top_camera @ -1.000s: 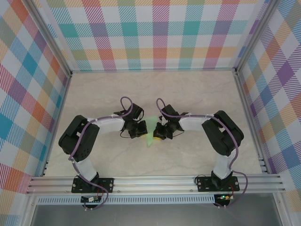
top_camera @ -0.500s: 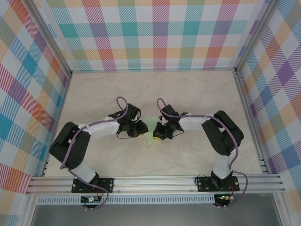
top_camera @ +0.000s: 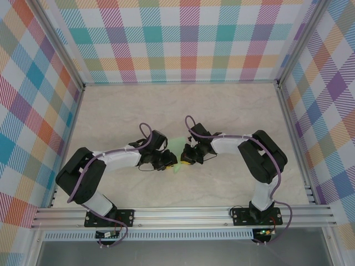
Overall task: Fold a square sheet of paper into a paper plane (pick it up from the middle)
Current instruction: Third fold the triangle at the center of the table.
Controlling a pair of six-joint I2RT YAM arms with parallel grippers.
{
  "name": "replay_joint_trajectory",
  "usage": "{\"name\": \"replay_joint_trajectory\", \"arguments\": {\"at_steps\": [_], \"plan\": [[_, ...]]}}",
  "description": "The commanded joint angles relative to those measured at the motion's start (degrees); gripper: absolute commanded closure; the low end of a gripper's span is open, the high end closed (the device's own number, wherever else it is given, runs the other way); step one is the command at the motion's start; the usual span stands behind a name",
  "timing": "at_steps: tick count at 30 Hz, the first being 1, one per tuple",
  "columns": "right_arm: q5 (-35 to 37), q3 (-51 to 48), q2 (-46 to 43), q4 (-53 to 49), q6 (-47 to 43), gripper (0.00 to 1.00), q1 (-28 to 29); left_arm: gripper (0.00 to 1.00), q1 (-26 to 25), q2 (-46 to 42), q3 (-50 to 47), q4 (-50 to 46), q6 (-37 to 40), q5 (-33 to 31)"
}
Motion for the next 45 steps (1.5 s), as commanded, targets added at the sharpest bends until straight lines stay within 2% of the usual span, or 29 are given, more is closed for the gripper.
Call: {"name": "replay_joint_trajectory", "arguments": {"at_steps": [1,13,18,24,30,39,45], "plan": [[2.24,-0.84,1.76,-1.85,0.51,1.0,-0.22,0.78,-0.47,1.64,0.29,-0.16,0.02,0.7],[2.41,-0.77,2.11,-2.04,0.59,1.0,-0.22,0.82,-0.48,3.74,2.73,-5.6,2.77,-2.82],[2.37,-0.99,2.37,-2.03,0.81,1.0,-0.22,0.83,-0.48,3.28,5.18,-10.58,4.88,-5.18],[2.33,-1.21,2.48,-2.0,0.89,1.0,-0.22,0.84,-0.48,-0.54,6.3,-8.47,4.97,-5.99],[1.89,-1.3,2.15,-1.34,0.96,1.0,-0.23,0.91,-0.48,3.4,8.37,-5.03,4.58,-5.65],[0.23,-2.41,0.78,2.43,1.26,1.0,-0.22,0.93,-0.48,9.65,10.43,-5.88,5.57,-6.41],[-0.91,-3.39,-0.98,5.94,1.53,1.0,-0.22,0.95,-0.48,10.49,10.2,-7.12,6.11,-8.93]]}}
